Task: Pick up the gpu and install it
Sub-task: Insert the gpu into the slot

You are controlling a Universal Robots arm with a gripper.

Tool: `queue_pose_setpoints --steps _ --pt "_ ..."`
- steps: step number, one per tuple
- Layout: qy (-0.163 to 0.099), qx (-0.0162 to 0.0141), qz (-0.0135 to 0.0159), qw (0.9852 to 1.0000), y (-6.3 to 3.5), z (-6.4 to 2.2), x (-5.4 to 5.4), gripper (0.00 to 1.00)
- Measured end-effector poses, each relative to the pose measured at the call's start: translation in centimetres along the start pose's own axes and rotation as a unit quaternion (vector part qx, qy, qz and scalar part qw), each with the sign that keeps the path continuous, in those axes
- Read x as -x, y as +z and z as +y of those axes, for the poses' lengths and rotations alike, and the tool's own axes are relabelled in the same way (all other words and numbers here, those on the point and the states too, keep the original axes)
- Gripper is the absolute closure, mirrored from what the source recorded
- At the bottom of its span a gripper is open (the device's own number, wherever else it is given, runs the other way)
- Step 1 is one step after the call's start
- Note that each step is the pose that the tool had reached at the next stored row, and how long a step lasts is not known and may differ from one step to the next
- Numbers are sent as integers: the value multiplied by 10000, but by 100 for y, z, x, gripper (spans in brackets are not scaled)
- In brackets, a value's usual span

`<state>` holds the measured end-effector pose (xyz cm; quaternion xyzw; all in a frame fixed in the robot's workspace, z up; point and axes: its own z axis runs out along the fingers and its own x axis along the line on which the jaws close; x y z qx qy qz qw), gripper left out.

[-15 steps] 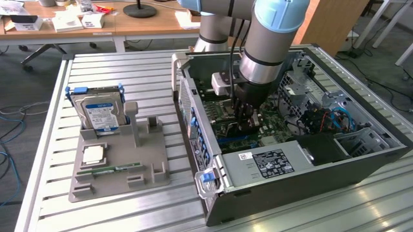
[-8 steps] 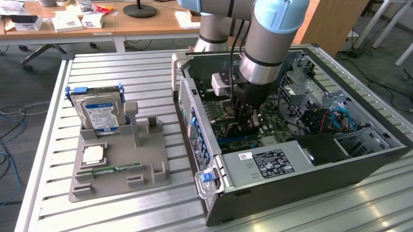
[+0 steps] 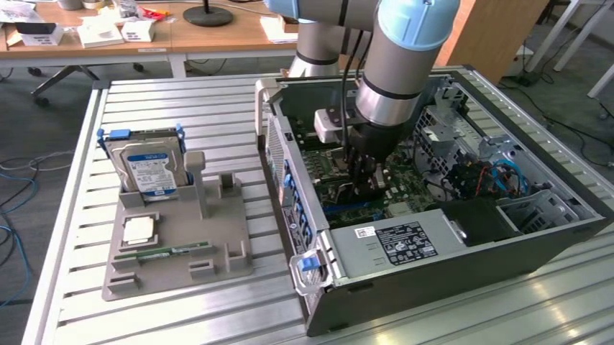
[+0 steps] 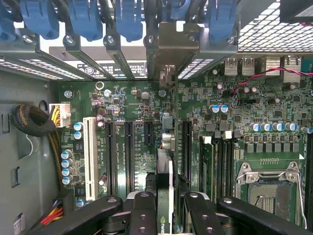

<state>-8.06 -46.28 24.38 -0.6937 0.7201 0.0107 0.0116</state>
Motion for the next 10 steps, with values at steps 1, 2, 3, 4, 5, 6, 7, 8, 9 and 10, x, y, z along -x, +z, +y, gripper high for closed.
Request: queue_pose_setpoints --steps 1,2,3,4,5,6,7,8,9,10 --pt "0 0 -1 10000 4 0 0 73" --pt "0 0 -1 10000 7 0 0 73" --pt "0 0 0 10000 9 0 0 73" --pt "0 0 0 10000 10 0 0 73" --pt "0 0 0 10000 10 0 0 73" --pt "0 0 0 10000 10 0 0 73" --pt "0 0 0 10000 12 0 -1 73" --pt "0 0 -1 10000 17 0 0 73" --pt "0 -1 0 10000 19 0 0 73" --pt "0 0 0 10000 19 0 0 73"
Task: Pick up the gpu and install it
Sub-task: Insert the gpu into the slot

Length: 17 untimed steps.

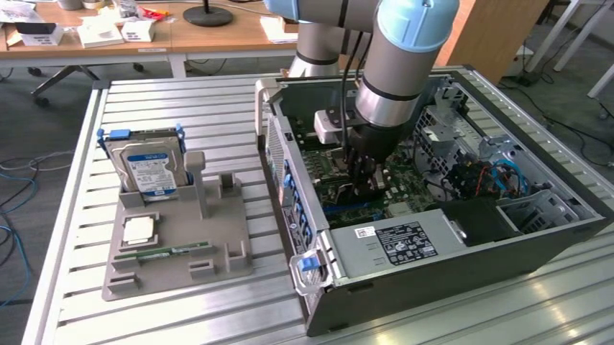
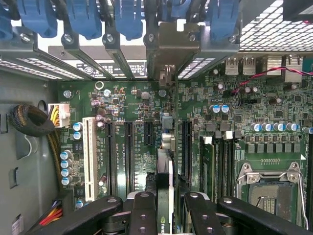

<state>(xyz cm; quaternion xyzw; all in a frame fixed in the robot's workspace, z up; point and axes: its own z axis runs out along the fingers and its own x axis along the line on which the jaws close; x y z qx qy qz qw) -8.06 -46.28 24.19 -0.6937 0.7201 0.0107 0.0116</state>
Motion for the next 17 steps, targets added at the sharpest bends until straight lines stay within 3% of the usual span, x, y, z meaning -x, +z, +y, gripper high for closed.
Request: queue_pose_setpoints --steps 17 --pt "1 1 -1 10000 28 2 -1 73"
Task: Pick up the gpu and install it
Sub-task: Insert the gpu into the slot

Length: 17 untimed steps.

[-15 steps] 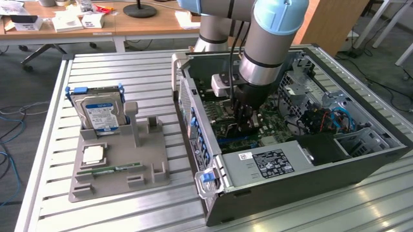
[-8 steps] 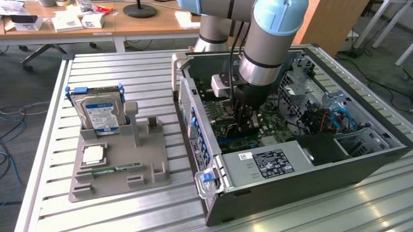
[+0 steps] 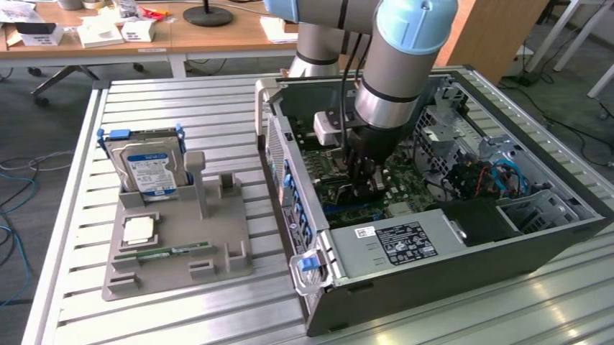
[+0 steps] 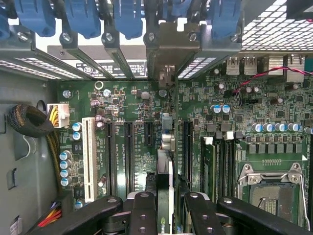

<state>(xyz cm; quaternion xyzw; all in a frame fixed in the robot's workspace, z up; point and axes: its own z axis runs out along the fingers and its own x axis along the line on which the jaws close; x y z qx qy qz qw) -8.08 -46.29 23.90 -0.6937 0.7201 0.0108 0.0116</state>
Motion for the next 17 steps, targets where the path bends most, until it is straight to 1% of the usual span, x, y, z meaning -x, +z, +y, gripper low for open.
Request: queue_pose_setpoints --steps 17 --pt "-4 -1 1 10000 2 14 -5 73"
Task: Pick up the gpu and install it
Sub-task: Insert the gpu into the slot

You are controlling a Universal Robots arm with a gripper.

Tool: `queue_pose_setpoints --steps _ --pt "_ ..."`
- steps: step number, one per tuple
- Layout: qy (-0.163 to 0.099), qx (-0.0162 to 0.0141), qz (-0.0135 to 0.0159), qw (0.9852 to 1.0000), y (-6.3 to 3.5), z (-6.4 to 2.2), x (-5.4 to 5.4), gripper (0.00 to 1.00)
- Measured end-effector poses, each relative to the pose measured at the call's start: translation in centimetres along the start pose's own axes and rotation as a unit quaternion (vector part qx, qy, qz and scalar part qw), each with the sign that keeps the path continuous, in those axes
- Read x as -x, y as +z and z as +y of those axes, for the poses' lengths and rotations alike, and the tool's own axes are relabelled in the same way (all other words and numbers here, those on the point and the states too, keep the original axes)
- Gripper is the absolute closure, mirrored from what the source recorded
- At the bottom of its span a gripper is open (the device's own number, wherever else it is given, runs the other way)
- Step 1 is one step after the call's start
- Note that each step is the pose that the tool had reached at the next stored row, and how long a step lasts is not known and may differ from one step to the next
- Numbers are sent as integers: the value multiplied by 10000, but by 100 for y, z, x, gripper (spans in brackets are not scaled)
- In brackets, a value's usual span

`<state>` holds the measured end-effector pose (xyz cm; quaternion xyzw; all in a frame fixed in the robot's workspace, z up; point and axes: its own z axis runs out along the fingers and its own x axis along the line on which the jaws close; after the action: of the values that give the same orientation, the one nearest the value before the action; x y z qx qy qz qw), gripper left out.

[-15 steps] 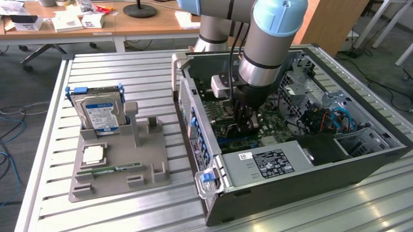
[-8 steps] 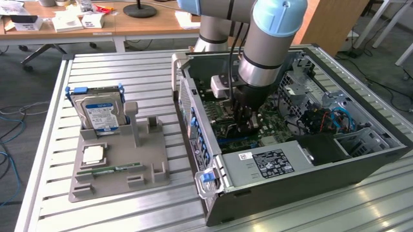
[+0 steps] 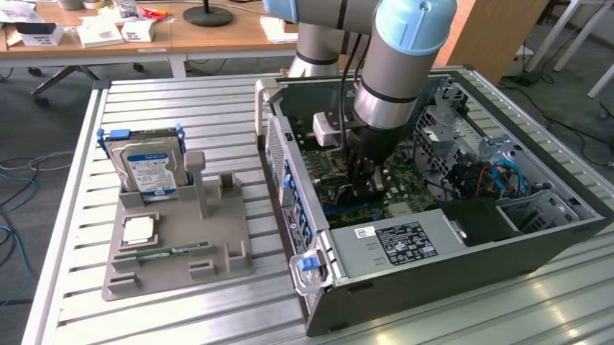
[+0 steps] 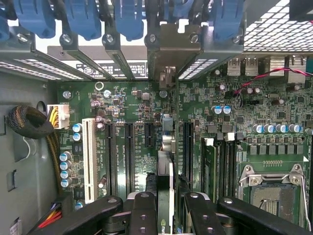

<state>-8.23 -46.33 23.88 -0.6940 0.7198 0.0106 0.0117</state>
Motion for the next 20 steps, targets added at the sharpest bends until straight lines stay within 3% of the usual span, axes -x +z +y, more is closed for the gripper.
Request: queue_pose_setpoints --steps 14,20 --pt "-4 0 11 10000 10 1 -5 73" --pt "-5 0 40 10000 19 7 6 73"
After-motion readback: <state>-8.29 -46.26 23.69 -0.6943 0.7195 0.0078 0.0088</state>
